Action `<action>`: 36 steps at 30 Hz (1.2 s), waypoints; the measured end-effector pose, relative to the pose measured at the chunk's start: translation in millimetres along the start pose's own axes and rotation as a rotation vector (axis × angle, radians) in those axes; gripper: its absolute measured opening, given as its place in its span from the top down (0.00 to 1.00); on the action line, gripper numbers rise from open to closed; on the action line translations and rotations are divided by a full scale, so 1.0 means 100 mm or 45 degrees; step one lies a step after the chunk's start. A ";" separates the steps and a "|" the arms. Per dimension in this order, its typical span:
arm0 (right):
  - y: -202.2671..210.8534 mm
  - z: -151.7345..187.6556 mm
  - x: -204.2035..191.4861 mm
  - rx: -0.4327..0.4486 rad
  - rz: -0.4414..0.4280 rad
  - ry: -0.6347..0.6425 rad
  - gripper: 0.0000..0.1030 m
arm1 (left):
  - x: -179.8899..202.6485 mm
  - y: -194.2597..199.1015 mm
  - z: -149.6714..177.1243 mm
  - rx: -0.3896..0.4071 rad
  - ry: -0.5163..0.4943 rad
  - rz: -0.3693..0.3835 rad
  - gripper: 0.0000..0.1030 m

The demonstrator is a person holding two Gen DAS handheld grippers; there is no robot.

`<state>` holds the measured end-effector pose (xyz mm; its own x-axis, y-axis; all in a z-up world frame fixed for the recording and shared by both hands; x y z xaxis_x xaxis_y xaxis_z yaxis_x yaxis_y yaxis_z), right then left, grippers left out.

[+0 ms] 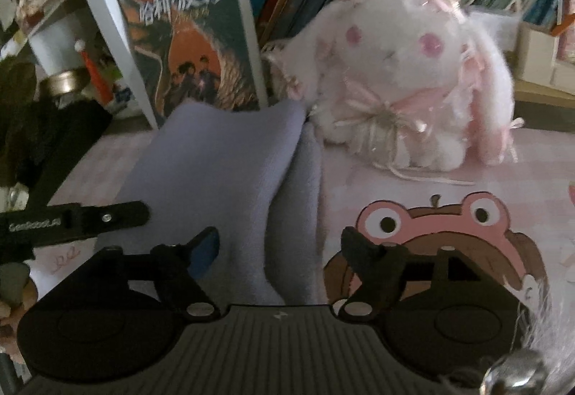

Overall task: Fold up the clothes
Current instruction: 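Lower the folded sweater and open both grippers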

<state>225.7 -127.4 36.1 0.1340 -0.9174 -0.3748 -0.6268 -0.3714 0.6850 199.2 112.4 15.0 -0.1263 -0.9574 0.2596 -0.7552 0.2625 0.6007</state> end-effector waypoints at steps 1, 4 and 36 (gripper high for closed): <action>0.04 0.01 0.00 0.011 0.008 0.003 0.26 | 0.00 0.05 0.01 0.023 -0.006 -0.008 0.44; 0.14 0.06 0.00 0.046 0.031 0.018 0.24 | 0.07 0.19 0.05 0.056 -0.054 -0.045 0.42; 0.85 1.02 -0.08 0.140 0.248 0.056 0.03 | 0.52 0.91 0.81 -0.012 -0.272 -0.324 0.04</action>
<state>93.5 -137.4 33.4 0.0341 -0.9765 -0.2127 -0.7235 -0.1710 0.6688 72.4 77.0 22.0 -0.0669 -0.9957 -0.0637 -0.7741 0.0115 0.6330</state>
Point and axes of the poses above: each gripper's, at about its wrist camera, not at the fingertips, and y roughly against the way its jaws point, x to its right, z to its underside, the point moved 1 cm from there along -y, roughly the way its jaws point, and after that the axes turned 12 degrees about -y, right-handed, at the moved point
